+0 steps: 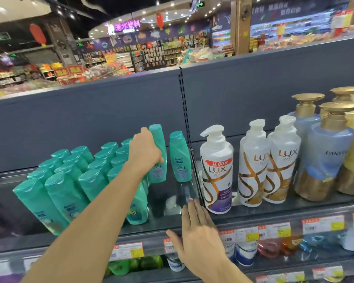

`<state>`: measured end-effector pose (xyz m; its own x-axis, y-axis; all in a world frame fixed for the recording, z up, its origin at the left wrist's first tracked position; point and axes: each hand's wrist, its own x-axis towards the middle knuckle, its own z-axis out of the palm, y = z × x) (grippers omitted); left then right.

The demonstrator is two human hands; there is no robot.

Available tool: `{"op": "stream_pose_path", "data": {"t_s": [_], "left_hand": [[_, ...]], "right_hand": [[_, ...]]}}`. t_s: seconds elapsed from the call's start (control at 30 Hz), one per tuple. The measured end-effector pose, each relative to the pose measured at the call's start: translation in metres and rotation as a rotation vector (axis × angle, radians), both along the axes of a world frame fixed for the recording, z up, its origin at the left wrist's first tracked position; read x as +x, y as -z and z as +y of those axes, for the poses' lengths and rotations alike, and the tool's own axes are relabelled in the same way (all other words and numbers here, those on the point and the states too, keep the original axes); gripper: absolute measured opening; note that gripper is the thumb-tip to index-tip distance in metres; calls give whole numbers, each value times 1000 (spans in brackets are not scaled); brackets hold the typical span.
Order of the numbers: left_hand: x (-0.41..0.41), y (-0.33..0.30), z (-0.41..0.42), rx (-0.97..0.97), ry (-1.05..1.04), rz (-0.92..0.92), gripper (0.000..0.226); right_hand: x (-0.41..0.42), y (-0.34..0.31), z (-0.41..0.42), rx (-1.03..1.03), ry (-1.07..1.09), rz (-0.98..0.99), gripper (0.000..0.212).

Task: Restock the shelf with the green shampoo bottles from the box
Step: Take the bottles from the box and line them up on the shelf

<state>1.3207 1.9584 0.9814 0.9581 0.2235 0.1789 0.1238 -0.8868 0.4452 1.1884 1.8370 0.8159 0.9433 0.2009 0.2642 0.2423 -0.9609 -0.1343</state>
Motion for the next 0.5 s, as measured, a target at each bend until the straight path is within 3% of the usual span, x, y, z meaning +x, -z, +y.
{"op": "stream_pose_path", "data": {"t_s": [0.27, 0.43, 0.5], "left_hand": [[9, 39, -16, -205, -148, -2, 68], [8, 41, -14, -354, -193, 8, 82], [6, 43, -14, -384, -190, -12, 75]], "right_hand": [[1, 1, -2, 50, -22, 8, 75], [3, 5, -1, 63, -36, -12, 73], [3, 5, -1, 59, -42, -13, 73]]}}
